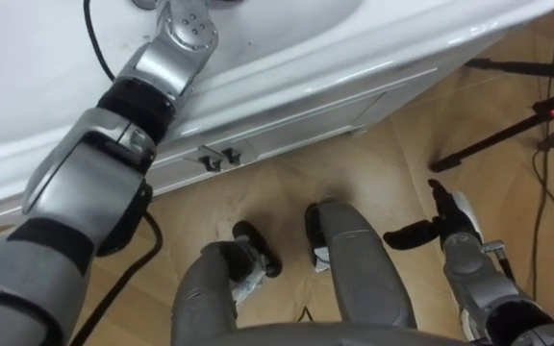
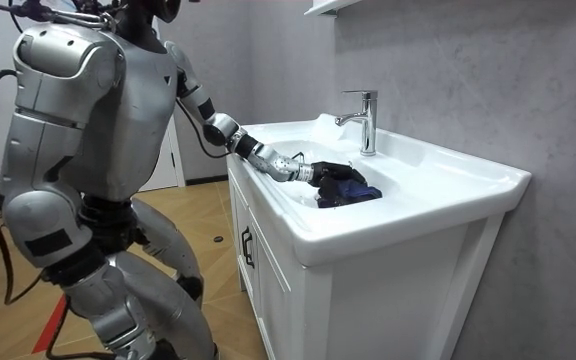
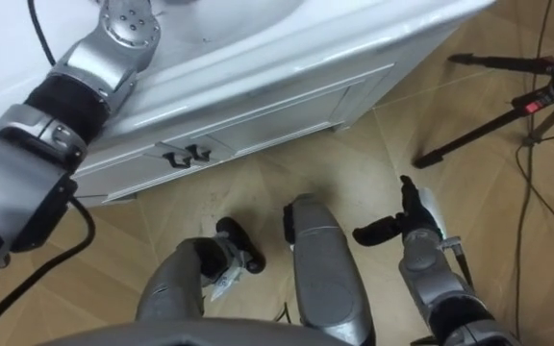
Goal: Wipe basin
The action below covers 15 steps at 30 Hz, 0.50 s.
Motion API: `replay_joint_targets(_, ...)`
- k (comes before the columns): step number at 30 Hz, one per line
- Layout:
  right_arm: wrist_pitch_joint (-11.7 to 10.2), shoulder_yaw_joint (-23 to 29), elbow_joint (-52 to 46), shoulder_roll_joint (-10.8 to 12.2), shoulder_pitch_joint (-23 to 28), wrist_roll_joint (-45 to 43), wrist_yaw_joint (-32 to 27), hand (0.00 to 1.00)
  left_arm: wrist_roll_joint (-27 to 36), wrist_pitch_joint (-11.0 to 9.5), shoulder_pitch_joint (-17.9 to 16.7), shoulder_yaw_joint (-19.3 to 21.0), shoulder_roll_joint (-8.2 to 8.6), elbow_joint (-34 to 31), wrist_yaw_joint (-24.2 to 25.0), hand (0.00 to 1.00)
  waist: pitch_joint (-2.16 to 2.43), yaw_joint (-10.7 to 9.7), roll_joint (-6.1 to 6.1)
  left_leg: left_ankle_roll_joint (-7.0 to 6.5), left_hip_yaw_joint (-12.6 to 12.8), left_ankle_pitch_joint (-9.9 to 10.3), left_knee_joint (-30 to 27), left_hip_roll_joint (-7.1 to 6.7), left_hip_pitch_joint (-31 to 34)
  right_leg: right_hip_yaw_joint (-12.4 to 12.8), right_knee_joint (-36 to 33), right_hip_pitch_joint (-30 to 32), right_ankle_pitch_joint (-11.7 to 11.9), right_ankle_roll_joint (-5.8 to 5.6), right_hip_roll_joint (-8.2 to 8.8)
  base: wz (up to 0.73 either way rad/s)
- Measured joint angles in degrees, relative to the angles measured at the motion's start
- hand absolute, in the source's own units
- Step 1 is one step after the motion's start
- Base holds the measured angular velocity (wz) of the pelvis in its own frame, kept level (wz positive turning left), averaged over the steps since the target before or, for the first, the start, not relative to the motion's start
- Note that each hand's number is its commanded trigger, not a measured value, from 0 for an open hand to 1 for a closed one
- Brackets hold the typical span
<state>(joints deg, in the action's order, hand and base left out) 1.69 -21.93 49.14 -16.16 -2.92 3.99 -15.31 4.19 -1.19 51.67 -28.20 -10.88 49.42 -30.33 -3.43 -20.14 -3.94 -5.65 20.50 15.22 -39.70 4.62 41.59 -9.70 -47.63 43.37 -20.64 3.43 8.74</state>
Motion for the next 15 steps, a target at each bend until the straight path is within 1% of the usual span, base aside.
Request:
replay_joint_targets(2, -0.4, -0.02, 0.0, -0.01, 0.04, 0.15, 0.38, 0.0, -0.04, -0.43, 0.04, -0.18, 0.12, -0.06, 0.47, 1.0, 0.0, 0.01, 0.0, -0.05, 0.07, 0.03, 0.01, -0.03, 0.0, -0.08, -0.02, -0.02, -0.02, -0.04, 0.12, 0.0)
replay_joint_targets(5, -0.33, -0.56, -0.01, -0.16, -0.18, 1.28, 0.54, 0.0, 0.02, -0.79, 0.04, -0.87, 0.08, -0.02, 0.69, 1.0, 0.0, 0.08, -0.02, -0.07, 0.09, 0.04, 0.08, -0.07, -0.14, -0.04, 0.03, -0.13, -0.04, -0.08, 0.12, 0.0)
replay_joint_targets(8, -0.34, -1.25, 0.0, -0.19, -0.42, 4.43, 0.34, 0.0, 0.02, -1.06, -0.25, -1.39, 0.0, 0.24, 0.58, 1.0, -0.03, 0.1, -0.07, -0.05, 0.11, 0.05, 0.13, -0.01, -0.57, -0.01, 0.16, -0.54, -0.04, -0.08, 0.0, -0.01)
replay_joint_targets(10, -0.33, -1.73, 0.03, -0.22, -0.3, 4.97, 0.24, 0.0, 0.07, -2.41, -1.1, -1.38, -0.12, 2.0, 0.67, 1.0, -0.17, 0.17, 0.02, 0.15, 0.49, 0.19, 0.37, 0.18, -1.5, 0.22, 0.47, -1.35, -0.04, -0.07, -0.24, -0.12)
replay_joint_targets(11, -0.28, -1.77, 0.06, -0.22, -0.3, 4.99, 0.22, 0.0, 0.12, -3.38, -1.56, -1.28, -0.34, 3.45, 0.8, 1.0, -0.32, 0.23, -0.11, 0.35, 0.65, 0.52, 0.3, 0.5, -2.2, 0.39, 0.75, -2.04, -0.05, -0.05, -0.6, -0.19)
replay_joint_targets(12, -0.18, -1.73, 0.06, -0.2, -0.38, 4.95, 0.15, 0.0, 0.1, -4.3, -1.77, -1.23, -0.57, 4.69, 1.12, 1.0, -0.64, 0.23, 0.22, 0.51, 0.74, 0.67, 0.37, 0.62, -2.84, 0.58, 0.94, -2.58, -0.07, -0.02, -0.81, -0.19)
replay_joint_targets(13, 0.16, -1.66, 0.09, -0.19, -0.42, 4.98, 0.21, 0.0, -0.08, -5.18, -1.89, -1.12, -0.89, 5.79, 1.63, 1.0, -0.79, 0.32, 0.22, 0.6, 0.93, 0.72, 0.47, 0.71, -3.38, 0.8, 0.96, -2.99, -0.1, 0.03, -0.96, -0.12)
replay_joint_targets(14, 0.27, -1.53, 0.2, -0.18, -0.49, 5.33, 0.36, 0.0, -0.51, -5.65, -2.01, -0.94, -1.22, 6.36, 1.98, 1.0, -0.9, 0.39, 0.35, 0.65, 1.03, 0.75, 0.51, 0.79, -3.6, 0.86, 1.02, -3.17, -0.11, 0.05, -1.05, -0.1)
replay_joint_targets(15, 0.19, -1.52, 0.86, -0.14, -0.79, 7.51, 0.75, 0.0, -1.97, -6.12, -2.65, -0.31, -1.62, 6.81, 2.65, 1.0, -0.92, 0.46, 0.32, 0.76, 1.12, 0.8, 0.63, 0.98, -4.04, 1.14, 1.25, -3.55, -0.1, 0.07, -1.4, -0.12)
